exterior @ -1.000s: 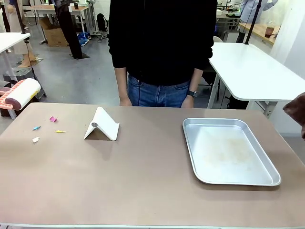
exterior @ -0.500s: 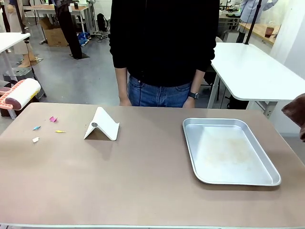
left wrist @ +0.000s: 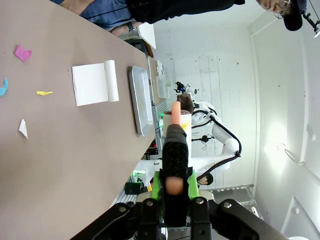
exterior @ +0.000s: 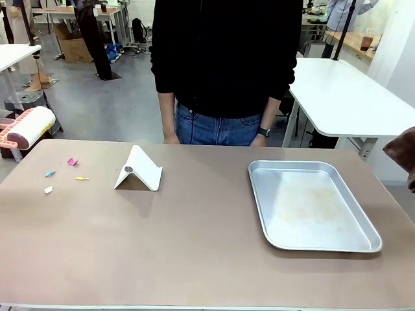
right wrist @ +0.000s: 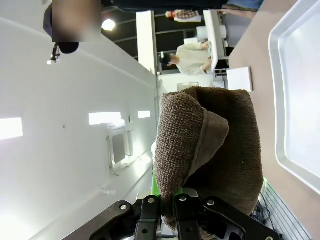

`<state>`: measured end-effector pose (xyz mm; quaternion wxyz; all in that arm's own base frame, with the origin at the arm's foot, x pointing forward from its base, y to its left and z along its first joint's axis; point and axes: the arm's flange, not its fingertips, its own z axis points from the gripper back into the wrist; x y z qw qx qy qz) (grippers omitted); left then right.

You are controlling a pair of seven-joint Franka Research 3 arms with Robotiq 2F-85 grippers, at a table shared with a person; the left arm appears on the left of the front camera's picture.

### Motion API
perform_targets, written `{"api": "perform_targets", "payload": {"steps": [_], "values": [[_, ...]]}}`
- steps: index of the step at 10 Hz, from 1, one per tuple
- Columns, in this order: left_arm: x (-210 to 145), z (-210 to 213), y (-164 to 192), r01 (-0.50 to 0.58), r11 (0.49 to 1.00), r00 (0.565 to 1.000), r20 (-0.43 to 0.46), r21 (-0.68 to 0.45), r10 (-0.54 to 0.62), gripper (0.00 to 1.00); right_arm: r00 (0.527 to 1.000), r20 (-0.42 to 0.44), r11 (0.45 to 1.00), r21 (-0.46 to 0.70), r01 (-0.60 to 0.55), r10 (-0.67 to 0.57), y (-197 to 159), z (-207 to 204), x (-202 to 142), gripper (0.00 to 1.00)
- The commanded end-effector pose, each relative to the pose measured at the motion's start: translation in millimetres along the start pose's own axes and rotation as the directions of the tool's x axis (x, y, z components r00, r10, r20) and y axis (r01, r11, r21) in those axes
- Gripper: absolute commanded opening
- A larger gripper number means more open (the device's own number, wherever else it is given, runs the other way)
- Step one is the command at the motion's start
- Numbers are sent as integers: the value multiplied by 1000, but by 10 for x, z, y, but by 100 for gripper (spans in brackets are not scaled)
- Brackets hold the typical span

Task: Clean the surface of the table.
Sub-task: Clean the area not pointed to by the person.

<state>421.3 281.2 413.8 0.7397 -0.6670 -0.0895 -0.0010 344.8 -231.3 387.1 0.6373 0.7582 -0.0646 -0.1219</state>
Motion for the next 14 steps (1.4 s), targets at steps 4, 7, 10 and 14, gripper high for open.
{"api": "perform_targets", "payload": {"steps": [4, 7, 10, 14], "values": [[-19, 7, -33, 16, 1000, 1000, -11, -12, -16, 0, 1000, -7, 1000, 16, -3, 3, 40, 13, -15, 0], [-19, 7, -33, 16, 1000, 1000, -11, -12, -16, 0, 1000, -7, 1000, 16, -3, 3, 40, 13, -15, 0], [-19, 7, -33, 16, 1000, 1000, -11, -12, -16, 0, 1000, -7, 1000, 16, -3, 3, 40, 13, -15, 0], [-19, 7, -33, 16, 1000, 1000, -11, -12, -16, 0, 1000, -7, 1000, 16, -3, 3, 40, 13, -15, 0]]}}
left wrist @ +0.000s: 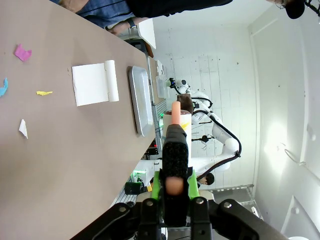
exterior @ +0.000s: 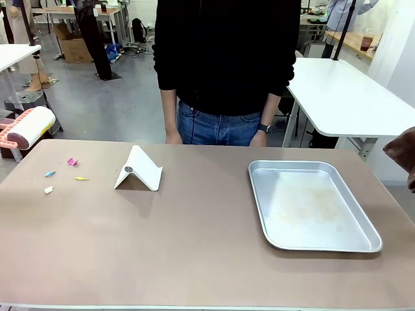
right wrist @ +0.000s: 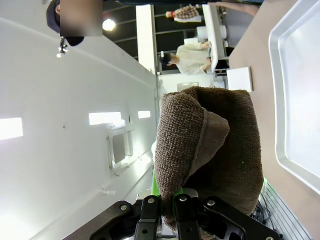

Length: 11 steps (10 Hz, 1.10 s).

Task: Clean the surface of the table.
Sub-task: Clean the area not pointed to by the person.

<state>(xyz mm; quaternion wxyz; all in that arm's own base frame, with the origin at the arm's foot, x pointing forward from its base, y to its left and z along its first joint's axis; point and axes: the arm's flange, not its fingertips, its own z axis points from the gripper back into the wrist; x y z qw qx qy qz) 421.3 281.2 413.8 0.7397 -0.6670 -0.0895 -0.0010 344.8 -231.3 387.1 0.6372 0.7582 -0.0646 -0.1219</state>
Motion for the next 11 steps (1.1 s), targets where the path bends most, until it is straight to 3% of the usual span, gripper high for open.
{"api": "perform_targets", "payload": {"steps": [1, 4, 6, 8, 11], "values": [[0, 0, 0, 0, 1000, 1000, 0, 0, 0, 22, 1000, -7, 1000, 16, -3, 3, 40, 13, -15, 0], [136, 261, -127, 6, 950, 998, 54, 313, -24, 22, 1000, -7, 1000, 16, -3, 3, 40, 13, -15, 0], [185, 325, -115, 44, 876, 994, 65, 480, -86, 22, 1000, -7, 1000, 16, -3, 3, 40, 13, -15, 0], [224, 327, -86, 67, 798, 988, 74, 599, -139, 4, 1000, -7, 1000, 16, -3, 3, 40, 13, -15, 0], [281, 392, -125, 59, 734, 984, 83, 677, -155, 5, 1000, -7, 1000, 16, -3, 3, 40, 13, -15, 0]]}}
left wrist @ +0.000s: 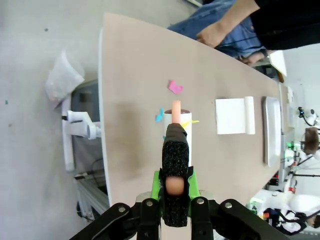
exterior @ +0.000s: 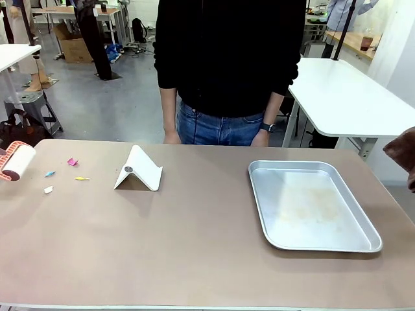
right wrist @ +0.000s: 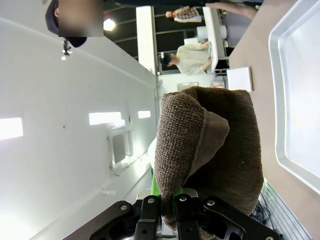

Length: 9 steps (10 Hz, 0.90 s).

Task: Clean the surface of the table.
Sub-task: Clean the area not pointed to by the person.

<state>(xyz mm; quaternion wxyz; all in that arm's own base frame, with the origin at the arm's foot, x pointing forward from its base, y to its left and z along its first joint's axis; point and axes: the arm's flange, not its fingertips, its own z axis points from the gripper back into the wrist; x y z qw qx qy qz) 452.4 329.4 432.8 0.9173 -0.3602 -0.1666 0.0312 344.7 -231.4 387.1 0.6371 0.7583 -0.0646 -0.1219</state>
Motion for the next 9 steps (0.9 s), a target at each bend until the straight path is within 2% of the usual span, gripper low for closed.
{"api": "perform_targets", "payload": {"steps": [1, 4, 6, 9], "values": [[-84, 51, -39, 6, 999, 999, 33, 46, -8, 5, 1000, -7, 1000, 15, -3, 3, 39, 12, -14, 0], [-31, 46, 36, 36, 994, 997, 68, 102, -43, 5, 1000, -7, 1000, 15, -3, 3, 39, 12, -14, 0], [51, -31, 84, 53, 993, 984, 165, 103, -69, 5, 1000, -7, 1000, 15, -3, 3, 39, 12, -14, 0], [110, -137, 118, 43, 993, 976, 206, 113, -66, 5, 1000, -7, 1000, 15, -3, 3, 39, 12, -14, 0]]}}
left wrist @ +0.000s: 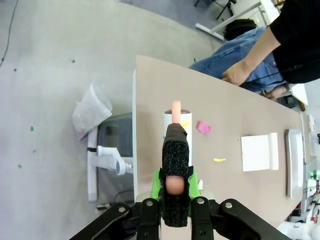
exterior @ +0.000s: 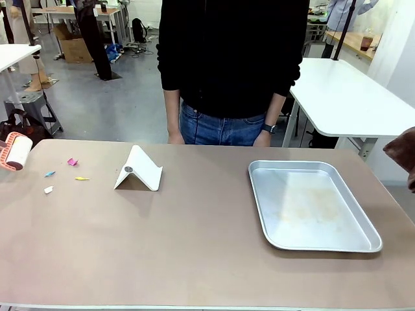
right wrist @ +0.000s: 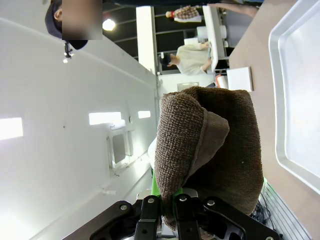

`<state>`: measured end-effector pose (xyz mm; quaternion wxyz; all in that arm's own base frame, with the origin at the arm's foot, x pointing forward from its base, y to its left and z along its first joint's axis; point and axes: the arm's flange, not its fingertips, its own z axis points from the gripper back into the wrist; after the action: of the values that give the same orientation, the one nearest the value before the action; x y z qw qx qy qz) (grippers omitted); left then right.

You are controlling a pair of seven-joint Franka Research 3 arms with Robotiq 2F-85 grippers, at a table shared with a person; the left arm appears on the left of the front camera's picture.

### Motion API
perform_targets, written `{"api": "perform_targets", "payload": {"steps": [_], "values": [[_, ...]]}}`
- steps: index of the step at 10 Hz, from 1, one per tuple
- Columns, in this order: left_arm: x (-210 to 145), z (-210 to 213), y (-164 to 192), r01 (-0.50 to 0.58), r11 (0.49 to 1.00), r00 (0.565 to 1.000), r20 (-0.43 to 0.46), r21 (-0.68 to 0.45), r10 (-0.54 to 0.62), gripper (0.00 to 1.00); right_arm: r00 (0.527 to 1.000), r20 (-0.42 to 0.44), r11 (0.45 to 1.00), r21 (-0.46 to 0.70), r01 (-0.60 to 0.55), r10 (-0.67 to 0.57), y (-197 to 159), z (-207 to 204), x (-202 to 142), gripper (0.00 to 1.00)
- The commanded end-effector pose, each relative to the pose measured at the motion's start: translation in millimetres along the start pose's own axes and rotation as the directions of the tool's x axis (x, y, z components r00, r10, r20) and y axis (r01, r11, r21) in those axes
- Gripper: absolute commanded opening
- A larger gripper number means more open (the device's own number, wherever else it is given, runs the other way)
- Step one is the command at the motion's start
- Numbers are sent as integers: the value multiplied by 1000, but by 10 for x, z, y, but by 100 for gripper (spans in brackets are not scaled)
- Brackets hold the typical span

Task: Clean the surface of the table.
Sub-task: Clean the area not pointed to by the person.

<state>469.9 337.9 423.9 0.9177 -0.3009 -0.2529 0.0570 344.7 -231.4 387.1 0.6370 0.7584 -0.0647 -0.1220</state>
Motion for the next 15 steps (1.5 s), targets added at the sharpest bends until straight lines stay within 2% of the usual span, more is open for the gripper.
{"api": "perform_targets", "payload": {"steps": [1, 6, 9, 13, 15], "values": [[-60, -124, -53, 18, 1000, 1000, 9, 2, -18, 5, 1000, -7, 1000, 15, -3, 3, 39, 11, -14, 0], [-200, -428, -203, -25, 995, 999, -33, 96, 28, 5, 1000, -7, 1000, 15, -3, 3, 39, 11, -14, 0], [-257, -498, -387, -54, 991, 993, -99, 125, 66, 5, 1000, -7, 1000, 15, -3, 3, 39, 11, -14, 0], [-26, -619, -563, -141, 974, 966, -190, 178, 174, 5, 1000, -7, 1000, 15, -3, 3, 39, 11, -14, 0], [70, -658, -587, -171, 971, 944, -254, 164, 209, 5, 1000, -7, 1000, 15, -3, 3, 39, 11, -14, 0]]}}
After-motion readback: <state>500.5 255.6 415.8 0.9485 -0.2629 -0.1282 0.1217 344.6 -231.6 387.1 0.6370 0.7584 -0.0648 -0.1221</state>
